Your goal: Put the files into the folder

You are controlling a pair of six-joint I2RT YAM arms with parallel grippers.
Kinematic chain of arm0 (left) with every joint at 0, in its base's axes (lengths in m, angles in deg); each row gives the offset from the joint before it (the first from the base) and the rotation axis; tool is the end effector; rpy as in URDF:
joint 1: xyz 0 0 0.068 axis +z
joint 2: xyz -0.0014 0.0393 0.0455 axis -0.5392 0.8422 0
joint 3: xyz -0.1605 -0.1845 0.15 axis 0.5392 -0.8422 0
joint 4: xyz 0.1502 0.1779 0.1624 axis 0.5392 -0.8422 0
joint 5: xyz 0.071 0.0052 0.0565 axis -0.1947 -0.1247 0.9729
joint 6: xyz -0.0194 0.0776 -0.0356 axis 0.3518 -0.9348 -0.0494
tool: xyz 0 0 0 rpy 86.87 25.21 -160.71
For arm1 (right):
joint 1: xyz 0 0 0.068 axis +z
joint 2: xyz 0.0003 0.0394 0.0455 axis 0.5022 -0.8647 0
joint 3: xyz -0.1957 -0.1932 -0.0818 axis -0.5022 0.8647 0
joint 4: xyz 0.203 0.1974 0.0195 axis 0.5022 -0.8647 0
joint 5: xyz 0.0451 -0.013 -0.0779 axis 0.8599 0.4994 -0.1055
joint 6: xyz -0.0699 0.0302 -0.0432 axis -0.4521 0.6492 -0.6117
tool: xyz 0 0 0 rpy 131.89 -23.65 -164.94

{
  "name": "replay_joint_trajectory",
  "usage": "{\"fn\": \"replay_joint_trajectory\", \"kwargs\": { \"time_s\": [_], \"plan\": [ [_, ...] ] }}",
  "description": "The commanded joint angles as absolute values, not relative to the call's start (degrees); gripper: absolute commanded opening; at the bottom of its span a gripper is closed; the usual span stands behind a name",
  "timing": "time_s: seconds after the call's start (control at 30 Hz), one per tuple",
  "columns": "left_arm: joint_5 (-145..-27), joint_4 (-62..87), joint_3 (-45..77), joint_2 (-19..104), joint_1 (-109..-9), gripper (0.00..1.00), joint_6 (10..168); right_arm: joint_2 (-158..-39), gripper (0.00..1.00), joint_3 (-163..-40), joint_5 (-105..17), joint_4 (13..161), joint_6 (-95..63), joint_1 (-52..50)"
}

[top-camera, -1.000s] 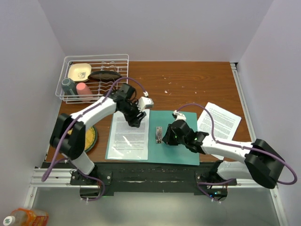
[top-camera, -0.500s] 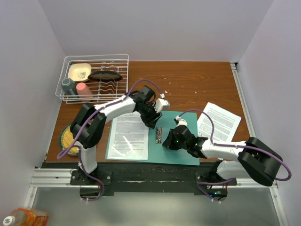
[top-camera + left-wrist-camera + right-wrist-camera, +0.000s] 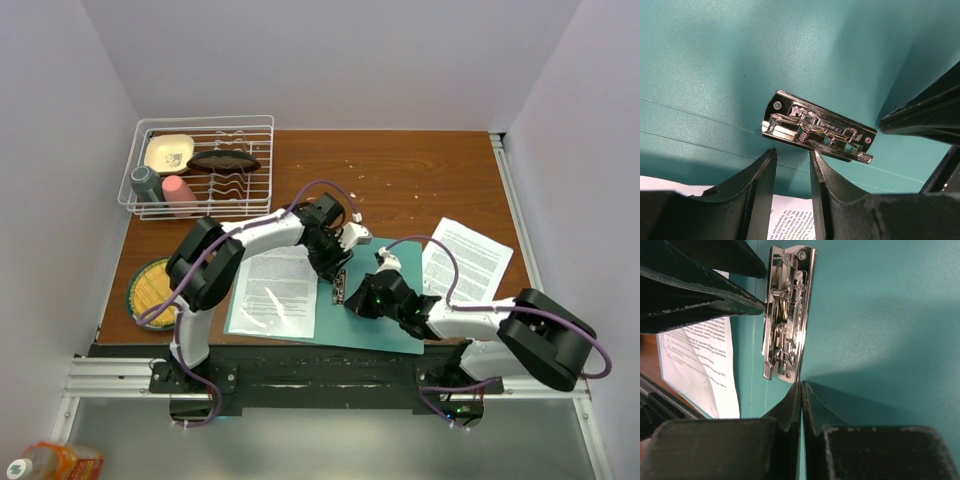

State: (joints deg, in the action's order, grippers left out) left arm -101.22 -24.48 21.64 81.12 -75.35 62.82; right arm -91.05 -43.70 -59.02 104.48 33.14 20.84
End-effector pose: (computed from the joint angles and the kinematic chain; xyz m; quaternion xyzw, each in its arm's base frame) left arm 0.2970 -0.3166 0.1225 0.4960 0.8285 -0.2348 0.1120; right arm 0.1717 0.1970 0.0975 0.0652 0.8986 0.3131 0.3003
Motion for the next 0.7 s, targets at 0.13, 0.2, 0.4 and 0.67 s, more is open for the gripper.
{"fn": "replay_joint_trajectory", "kwargs": {
  "time_s": [0.13, 0.2, 0.4, 0.67],
  "plan": [
    [-98.5, -23.0, 25.9, 86.7, -76.0, 0.34, 64.5, -101.9, 0.0, -43.3, -62.1, 107.7, 34.2, 20.4],
    [-98.0, -22.8, 26.5, 86.8, -75.9, 0.33, 64.7, -105.0, 0.0, -43.5, -61.5, 109.1, 34.0, 19.8],
    [-97.4, -23.4, 25.0, 84.9, -75.5, 0.3, 64.0, -107.4, 0.0, -43.0, -60.2, 111.0, 32.8, 15.3],
    [-97.2, -24.0, 21.4, 78.2, -75.0, 0.52, 64.9, -104.4, 0.0, -44.8, -61.4, 106.8, 30.5, 13.6]
  ]
}}
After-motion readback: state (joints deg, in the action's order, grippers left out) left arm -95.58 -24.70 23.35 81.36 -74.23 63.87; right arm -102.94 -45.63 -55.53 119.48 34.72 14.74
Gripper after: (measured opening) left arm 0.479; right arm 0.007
